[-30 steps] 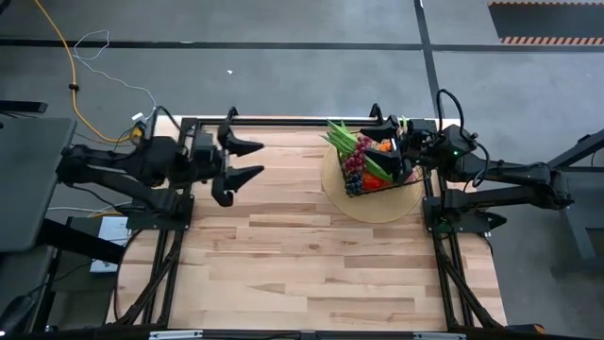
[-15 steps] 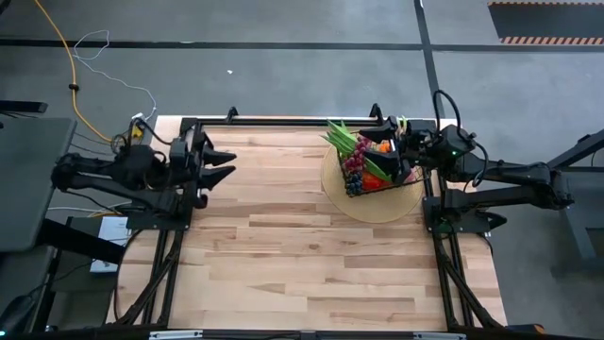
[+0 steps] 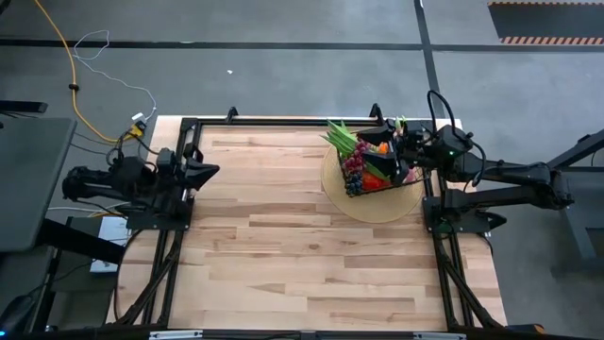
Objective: Build produce basket
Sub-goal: Return to Home Position
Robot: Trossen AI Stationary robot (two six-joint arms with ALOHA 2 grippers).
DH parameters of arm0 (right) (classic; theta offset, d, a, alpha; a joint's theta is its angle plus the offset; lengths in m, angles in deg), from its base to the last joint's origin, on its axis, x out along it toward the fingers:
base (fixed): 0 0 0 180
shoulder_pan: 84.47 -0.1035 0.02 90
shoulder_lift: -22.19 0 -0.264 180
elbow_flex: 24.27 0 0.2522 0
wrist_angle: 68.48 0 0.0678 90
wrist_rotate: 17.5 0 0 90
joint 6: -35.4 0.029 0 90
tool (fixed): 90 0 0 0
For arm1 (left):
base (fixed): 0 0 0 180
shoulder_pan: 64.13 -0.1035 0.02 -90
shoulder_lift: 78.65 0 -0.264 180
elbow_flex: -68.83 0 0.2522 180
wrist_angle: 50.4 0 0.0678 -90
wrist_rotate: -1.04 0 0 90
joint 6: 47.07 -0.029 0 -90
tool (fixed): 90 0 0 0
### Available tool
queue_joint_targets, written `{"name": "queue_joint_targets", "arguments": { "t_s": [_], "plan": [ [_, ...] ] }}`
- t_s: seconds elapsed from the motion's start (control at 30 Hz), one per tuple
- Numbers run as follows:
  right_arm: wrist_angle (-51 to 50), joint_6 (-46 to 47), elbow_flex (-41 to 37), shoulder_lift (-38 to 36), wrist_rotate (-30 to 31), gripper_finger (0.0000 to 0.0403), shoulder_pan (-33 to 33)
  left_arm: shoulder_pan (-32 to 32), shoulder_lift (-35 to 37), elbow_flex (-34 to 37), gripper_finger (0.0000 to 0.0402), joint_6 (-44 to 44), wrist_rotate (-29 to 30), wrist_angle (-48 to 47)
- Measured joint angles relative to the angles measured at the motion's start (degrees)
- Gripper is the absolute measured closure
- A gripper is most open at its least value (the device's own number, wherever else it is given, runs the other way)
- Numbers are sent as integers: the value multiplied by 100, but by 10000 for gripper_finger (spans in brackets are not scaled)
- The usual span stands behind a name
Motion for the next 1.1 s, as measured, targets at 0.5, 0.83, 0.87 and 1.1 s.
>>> {"name": "queue_joint_targets", "arguments": {
  "t_s": [0.5, 0.83, 0.87, 1.1],
  "plan": [
    [-83, 796, 0, -2, 2, 91, 0, -2, 1182, 965, 401, 81, -314, -178],
    [-259, 1178, 0, -2, 4, 91, 0, -60, 1240, 2072, 401, 260, -230, 618],
    [-308, 1168, 0, 0, 4, 91, 0, -91, 1244, 2073, 401, 256, -267, 528],
    [-833, 1125, 2, -15, -301, 91, 9, -349, 1263, 2093, 402, 621, -205, -183]
  ]
}}
